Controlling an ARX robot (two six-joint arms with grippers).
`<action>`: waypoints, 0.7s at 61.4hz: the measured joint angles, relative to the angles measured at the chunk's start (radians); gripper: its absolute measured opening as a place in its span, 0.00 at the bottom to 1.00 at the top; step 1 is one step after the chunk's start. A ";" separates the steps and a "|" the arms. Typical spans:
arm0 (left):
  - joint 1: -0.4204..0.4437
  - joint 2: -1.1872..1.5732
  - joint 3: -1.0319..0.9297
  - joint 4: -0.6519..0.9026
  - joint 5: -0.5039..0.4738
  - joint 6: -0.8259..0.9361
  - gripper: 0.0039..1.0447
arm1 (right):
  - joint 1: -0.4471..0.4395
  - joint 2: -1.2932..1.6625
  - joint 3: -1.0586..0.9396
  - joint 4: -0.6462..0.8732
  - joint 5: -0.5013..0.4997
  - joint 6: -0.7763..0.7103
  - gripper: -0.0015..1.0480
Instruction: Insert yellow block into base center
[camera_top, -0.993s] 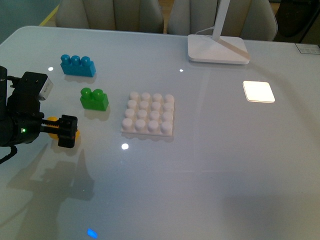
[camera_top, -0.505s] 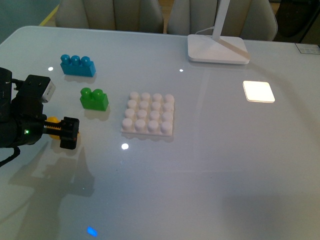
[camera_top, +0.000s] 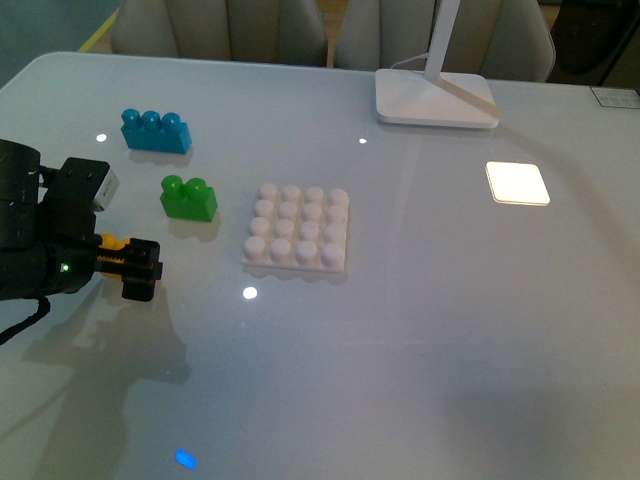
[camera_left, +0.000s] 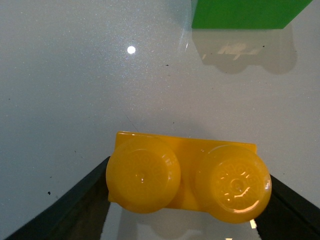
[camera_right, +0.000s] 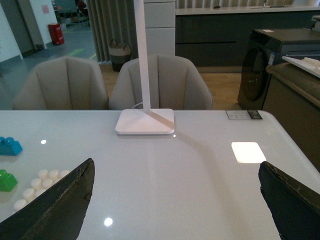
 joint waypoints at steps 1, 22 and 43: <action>-0.002 0.000 0.000 0.000 -0.003 -0.003 0.64 | 0.000 0.000 0.000 0.000 0.000 0.000 0.92; -0.069 -0.122 -0.062 -0.021 -0.032 -0.101 0.61 | 0.000 0.000 0.000 0.000 0.000 0.000 0.92; -0.230 -0.240 -0.061 -0.108 -0.134 -0.240 0.61 | 0.000 0.000 0.000 0.000 0.000 0.000 0.92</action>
